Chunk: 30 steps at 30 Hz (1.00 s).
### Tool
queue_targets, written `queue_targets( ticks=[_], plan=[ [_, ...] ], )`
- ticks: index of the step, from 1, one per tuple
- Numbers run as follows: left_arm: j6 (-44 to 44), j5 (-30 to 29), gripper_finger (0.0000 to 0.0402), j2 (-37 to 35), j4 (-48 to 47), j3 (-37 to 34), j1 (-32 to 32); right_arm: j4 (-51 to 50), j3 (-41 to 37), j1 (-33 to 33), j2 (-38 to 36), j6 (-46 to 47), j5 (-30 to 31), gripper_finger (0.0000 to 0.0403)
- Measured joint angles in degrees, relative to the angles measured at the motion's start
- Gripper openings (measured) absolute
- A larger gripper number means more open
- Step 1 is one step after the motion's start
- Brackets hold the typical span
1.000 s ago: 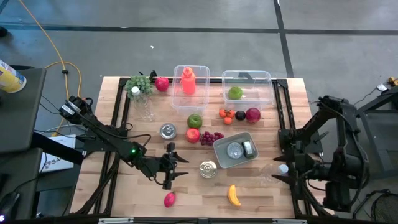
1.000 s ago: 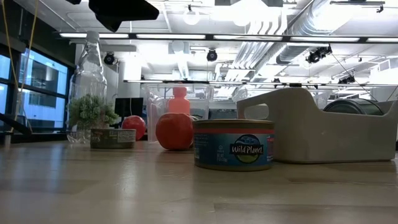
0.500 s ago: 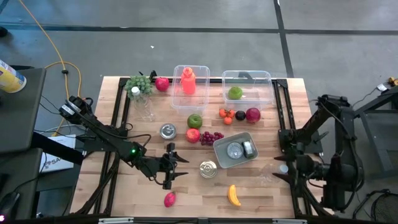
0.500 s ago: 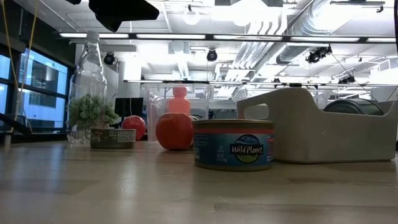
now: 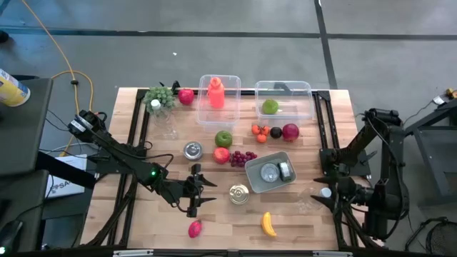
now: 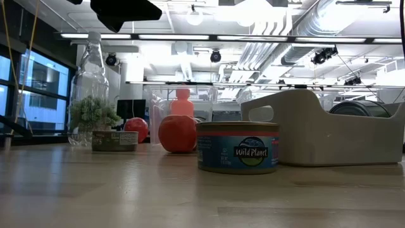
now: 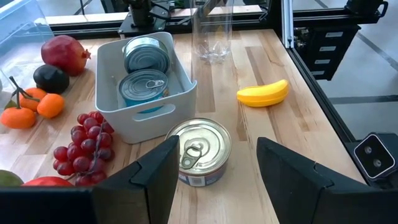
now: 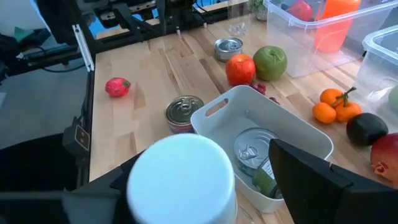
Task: Pick & Place Food Item
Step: Put the bottom transparent water bottle into the left transparent bin
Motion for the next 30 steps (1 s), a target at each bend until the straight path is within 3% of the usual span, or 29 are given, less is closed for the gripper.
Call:
queue_targets(
  ticks=[12,16,23,30],
  plan=[
    [0.02,0.0,0.0208,0.0,0.04,0.0,0.02,0.06,-0.57,0.17,-0.02,2.42,-2.16,0.0257],
    [0.02,0.0,0.0208,0.0,0.07,0.0,0.02,0.36,-0.57,0.25,-0.02,2.43,-2.16,0.0224],
    [0.02,-0.01,0.0208,0.0,0.13,0.0,0.02,0.73,-0.55,0.25,-0.07,2.1,-2.97,0.0129],
    [0.04,-0.02,0.0208,0.0,0.26,0.0,0.02,3.69,-0.55,0.25,-0.09,-2.22,-2.11,0.0132]
  ],
)
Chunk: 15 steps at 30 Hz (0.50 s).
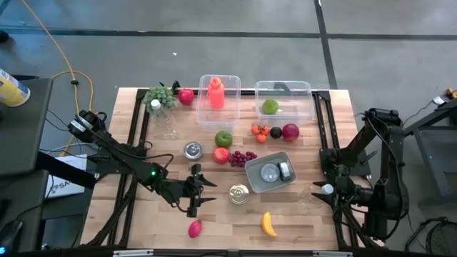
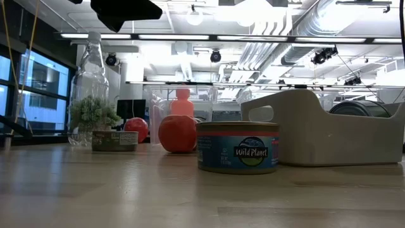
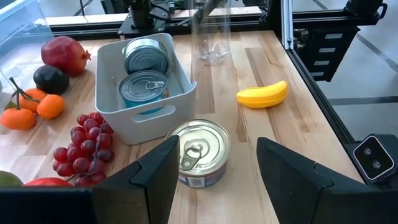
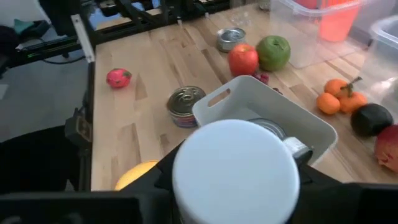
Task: Pick & Place Food Item
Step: Put the bottom transparent water bottle into the left transparent bin
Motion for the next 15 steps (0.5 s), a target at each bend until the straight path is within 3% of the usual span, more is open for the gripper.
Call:
queue_targets(
  ticks=[6,15],
  plan=[
    [5.53,0.0,0.0208,0.0,-0.06,0.0,0.74,9.85,0.0,0.0,-0.07,-10.98,1.54,0.0173],
    [7.7,0.1,0.0208,0.0,-0.1,0.0,2.11,11.65,0.0,-0.45,-0.42,-14.4,2.17,0.0119]
  ],
)
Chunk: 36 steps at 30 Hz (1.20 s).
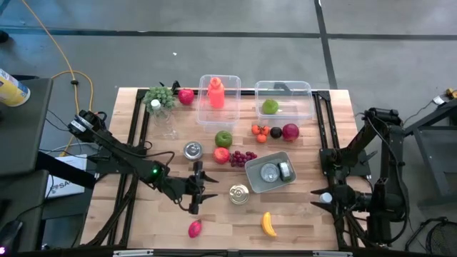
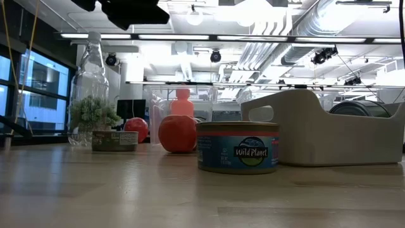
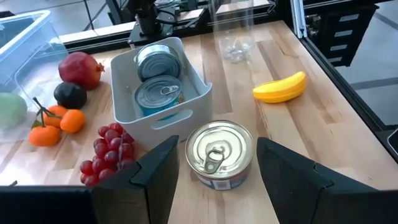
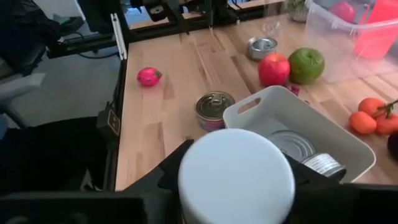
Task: Pick & Place Food Item
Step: Put the bottom transparent water bottle into the left transparent bin
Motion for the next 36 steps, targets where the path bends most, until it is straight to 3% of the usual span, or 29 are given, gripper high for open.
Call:
queue_targets(
  ticks=[10,16,22,26,31,36],
  plan=[
    [0.04,0.03,0.0208,0.0,0.06,0.0,0.12,5.27,0.0,-2.29,0.01,-8.67,0.22,0.0142],
    [0.04,0.05,0.0208,0.0,0.08,0.0,0.12,7.72,0.0,-4.99,0.01,-12.52,-0.44,0.0119],
    [0.04,0.09,0.0208,0.0,0.08,0.0,0.12,9.11,0.07,-8.13,-0.03,-14.77,-2.2,0.0123],
    [0.04,0.11,0.0208,0.0,0.08,0.0,0.12,14.49,0.07,-10.11,-0.03,-23.26,-2.87,0.0134],
    [0.04,0.11,0.0208,0.0,0.1,0.0,0.12,22.93,-0.04,-13.85,-0.06,-34.17,-4.32,0.012],
    [0.04,0.18,0.0208,0.0,0.31,0.0,0.48,37.76,-0.04,-20.04,-0.5,-53.64,-8.95,0.0136]
  ],
)
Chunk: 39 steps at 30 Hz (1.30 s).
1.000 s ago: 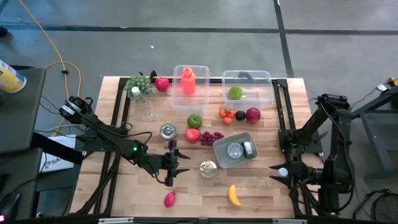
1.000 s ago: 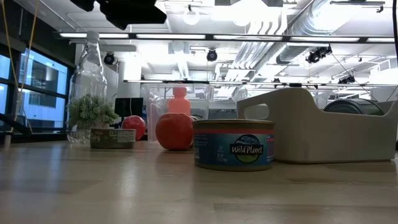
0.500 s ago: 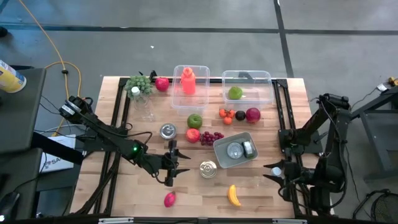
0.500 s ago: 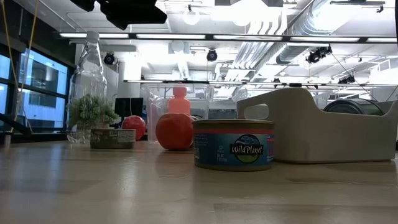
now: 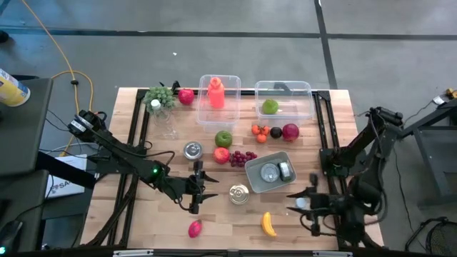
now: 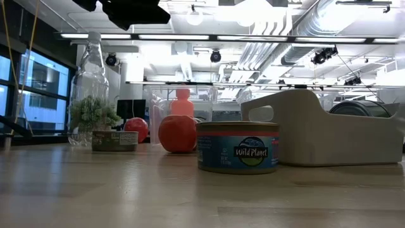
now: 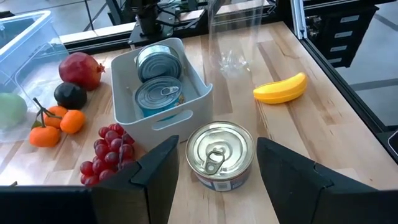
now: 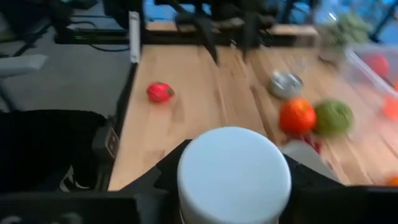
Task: Pick & Place Food Item
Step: Put the bottom transparent water bottle into the left transparent bin
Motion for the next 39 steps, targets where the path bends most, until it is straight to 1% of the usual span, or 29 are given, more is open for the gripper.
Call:
queue_targets(
  ticks=[3,7,9,11,13,15,19,21,24,27,29,31,35,37,39],
  plan=[
    [0.0,0.0,0.0208,0.0,0.15,0.02,0.48,11.8,0.0,-5.17,-0.41,-15.32,-7.06,0.0149],
    [-0.02,0.19,0.0208,0.0,0.15,0.0,1.1,29.45,0.0,-14.1,-0.66,-37.02,-21.65,0.0138],
    [-0.01,0.82,0.0208,0.0,0.43,0.0,1.12,36.19,0.0,-18.87,-1.03,-44.77,-28.63,0.0126],
    [0.7,1.08,0.0208,-0.06,1.72,0.0,0.72,39.85,0.04,-23.84,-1.79,-49.25,-34.05,0.012],
    [4.1,1.11,0.0208,-0.98,1.96,0.02,-0.13,40.34,0.11,-28.88,-2.75,-51.11,-37.89,0.012],
    [8.23,0.59,0.0208,-2.59,2.03,0.0,-1.18,40.24,0.11,-34.19,-3.2,-52.19,-41.54,0.013],
    [10.08,-4.83,0.0208,-7.08,0.87,0.02,-4.49,41.38,0.18,-44.63,-3.62,-53.43,-50.18,0.0146],
    [10.21,-7.08,0.0208,-9.65,-0.97,0.02,-6.24,41.34,1.36,-50.47,-3.62,-53.47,-55.39,0.0143],
    [10.22,-9.54,0.0208,-12.98,-4.02,0.02,-8.36,41.86,4.07,-58.51,-3.27,-53.5,-63.2,0.0128],
    [10.33,-11.18,0.0208,-15.42,-5.83,0.02,-9.62,42.55,7.24,-65.49,-1.84,-53.48,-68.09,0.0119],
    [11.08,-11.97,0.0208,-16.57,-6.66,0.02,-9.84,42.38,9.43,-69.77,-0.1,-53.21,-71.29,0.0121],
    [12.43,-12.04,0.0208,-17.48,-7.5,0.02,-9.82,42.36,12.01,-73.27,2.4,-53.16,-75.27,0.0133],
    [16.08,-13.35,0.0208,-18.62,-7.77,0.02,-9.78,42.6,18.83,-78.61,9.56,-51.99,-81.98,0.0153],
    [17.46,-15.7,0.0208,-18.92,-8.26,0.02,-9.82,42.48,22.01,-80.54,13.75,-50.95,-83.4,0.015],
    [17.97,-18.02,0.0208,-18.99,-9.14,0.02,-9.82,41.31,24.23,-82.16,17.48,-50.0,-83.28,0.0141]
  ],
)
